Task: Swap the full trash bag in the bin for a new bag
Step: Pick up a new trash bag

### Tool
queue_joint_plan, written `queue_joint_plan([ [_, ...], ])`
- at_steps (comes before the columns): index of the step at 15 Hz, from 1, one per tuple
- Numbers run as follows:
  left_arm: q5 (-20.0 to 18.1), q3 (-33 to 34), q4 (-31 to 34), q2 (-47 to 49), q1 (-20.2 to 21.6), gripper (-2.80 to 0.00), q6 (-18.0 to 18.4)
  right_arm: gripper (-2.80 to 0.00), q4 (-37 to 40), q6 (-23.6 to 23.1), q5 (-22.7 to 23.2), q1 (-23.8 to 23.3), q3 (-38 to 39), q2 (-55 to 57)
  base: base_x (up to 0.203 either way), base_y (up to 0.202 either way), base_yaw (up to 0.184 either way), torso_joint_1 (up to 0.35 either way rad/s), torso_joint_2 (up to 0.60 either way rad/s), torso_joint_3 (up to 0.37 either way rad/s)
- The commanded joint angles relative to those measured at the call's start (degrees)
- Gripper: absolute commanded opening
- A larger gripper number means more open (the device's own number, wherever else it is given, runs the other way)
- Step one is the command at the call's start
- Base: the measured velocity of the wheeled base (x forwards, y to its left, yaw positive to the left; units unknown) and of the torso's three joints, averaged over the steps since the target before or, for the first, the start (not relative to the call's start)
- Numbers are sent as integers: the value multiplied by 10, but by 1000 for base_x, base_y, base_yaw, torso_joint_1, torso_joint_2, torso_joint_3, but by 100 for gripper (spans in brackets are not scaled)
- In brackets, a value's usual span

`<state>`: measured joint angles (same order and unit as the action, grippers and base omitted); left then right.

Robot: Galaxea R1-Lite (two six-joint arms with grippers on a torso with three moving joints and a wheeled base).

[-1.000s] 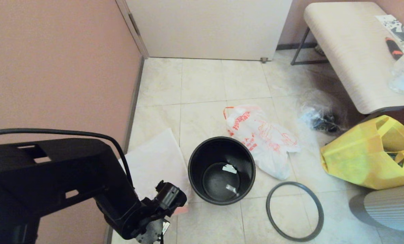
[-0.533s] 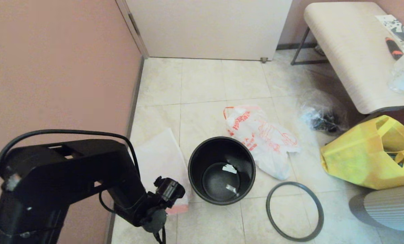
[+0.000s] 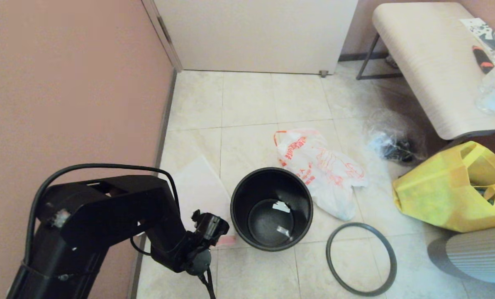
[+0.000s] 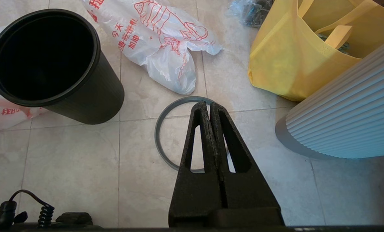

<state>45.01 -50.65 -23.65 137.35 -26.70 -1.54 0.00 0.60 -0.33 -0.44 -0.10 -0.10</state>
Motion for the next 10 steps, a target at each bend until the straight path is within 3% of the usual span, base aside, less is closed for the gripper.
queue_joint_plan([
  [1, 3, -2, -11, 1, 6, -280, 1, -280, 0, 0, 0, 0, 0, 1, 0, 0, 0, 0, 0, 0],
  [6, 3, 7, -18, -36, 15, -280, 1, -280, 0, 0, 0, 0, 0, 1, 0, 0, 0, 0, 0, 0],
  [10, 2, 70, -11, -168, 15, -280, 3, -280, 0, 0, 0, 0, 0, 1, 0, 0, 0, 0, 0, 0],
])
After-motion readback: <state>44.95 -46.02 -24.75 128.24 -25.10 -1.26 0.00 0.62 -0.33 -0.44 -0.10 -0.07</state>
